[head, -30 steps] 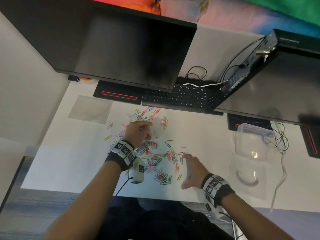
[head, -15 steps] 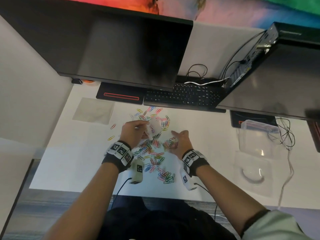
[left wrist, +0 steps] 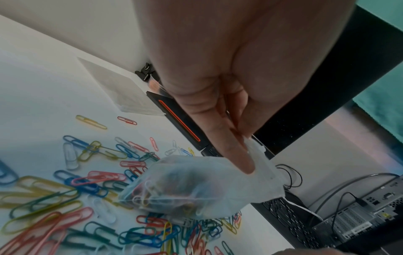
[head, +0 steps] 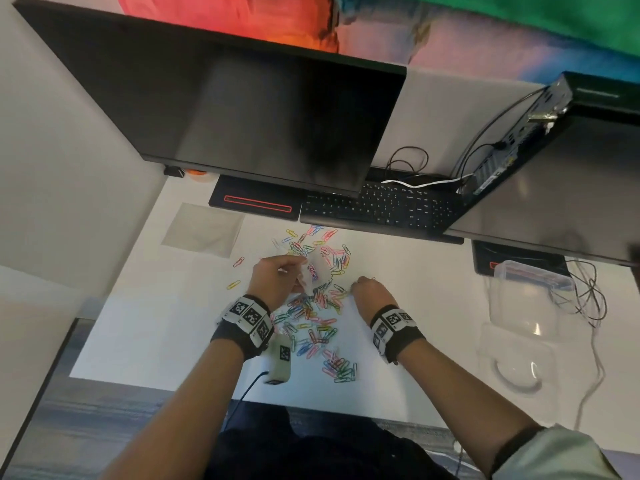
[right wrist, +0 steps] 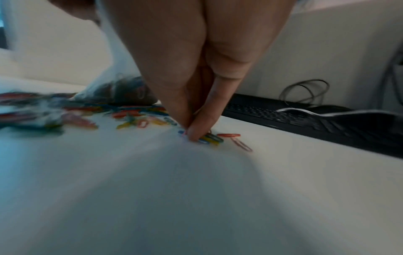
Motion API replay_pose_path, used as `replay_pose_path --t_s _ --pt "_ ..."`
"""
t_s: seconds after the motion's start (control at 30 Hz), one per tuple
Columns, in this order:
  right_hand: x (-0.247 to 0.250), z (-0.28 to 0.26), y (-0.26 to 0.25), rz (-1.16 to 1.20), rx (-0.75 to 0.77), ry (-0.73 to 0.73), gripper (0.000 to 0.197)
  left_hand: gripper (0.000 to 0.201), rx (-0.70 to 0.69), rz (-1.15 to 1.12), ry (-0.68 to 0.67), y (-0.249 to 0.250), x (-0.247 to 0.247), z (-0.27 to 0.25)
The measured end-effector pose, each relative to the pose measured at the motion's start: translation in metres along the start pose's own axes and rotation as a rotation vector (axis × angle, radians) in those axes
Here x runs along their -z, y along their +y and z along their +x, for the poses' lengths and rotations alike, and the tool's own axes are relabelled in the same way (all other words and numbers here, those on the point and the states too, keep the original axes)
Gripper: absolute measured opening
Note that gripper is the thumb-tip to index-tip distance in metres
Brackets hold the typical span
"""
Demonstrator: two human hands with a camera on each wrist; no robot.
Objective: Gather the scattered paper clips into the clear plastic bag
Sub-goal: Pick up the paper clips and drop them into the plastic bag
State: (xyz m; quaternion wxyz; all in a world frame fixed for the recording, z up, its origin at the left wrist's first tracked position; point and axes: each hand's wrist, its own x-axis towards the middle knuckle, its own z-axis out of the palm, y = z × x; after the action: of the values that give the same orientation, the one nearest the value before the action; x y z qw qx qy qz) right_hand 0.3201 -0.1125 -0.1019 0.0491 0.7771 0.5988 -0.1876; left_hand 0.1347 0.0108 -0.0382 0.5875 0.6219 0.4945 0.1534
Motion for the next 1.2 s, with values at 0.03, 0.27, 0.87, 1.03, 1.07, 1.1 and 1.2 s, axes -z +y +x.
replay_pose_path --t_s 0.03,0.27,0.87,1.03,1.07,1.1,1.2 --pt "0.004 0.003 0.004 0.071 -0.073 0.019 0.027 0.023 0.008 -0.002 0.000 0.001 -0.001 -0.001" --pt "0.039 -0.004 0.022 1.616 -0.552 0.122 0.019 0.023 0.011 0.047 -0.026 0.005 -0.010 -0.003" --pt "0.050 -0.008 0.019 0.628 -0.362 0.333 0.027 0.026 -0.091 0.161 -0.012 0.018 0.003 0.002" --pt "-0.009 -0.007 0.005 0.540 -0.425 -0.086 0.064 0.025 -0.122 0.121 0.062 0.028 0.027 0.003" --pt "-0.012 -0.007 -0.009 0.555 -0.385 -0.109 0.065 0.024 -0.123 0.104 0.080 0.031 0.033 0.003" --pt "-0.014 -0.004 -0.021 0.563 -0.340 -0.116 0.065 0.023 -0.122 0.089 0.097 0.034 0.039 0.003" --pt "-0.014 0.003 -0.053 0.555 -0.230 -0.098 0.064 0.023 -0.121 0.038 0.142 0.039 0.055 0.001"
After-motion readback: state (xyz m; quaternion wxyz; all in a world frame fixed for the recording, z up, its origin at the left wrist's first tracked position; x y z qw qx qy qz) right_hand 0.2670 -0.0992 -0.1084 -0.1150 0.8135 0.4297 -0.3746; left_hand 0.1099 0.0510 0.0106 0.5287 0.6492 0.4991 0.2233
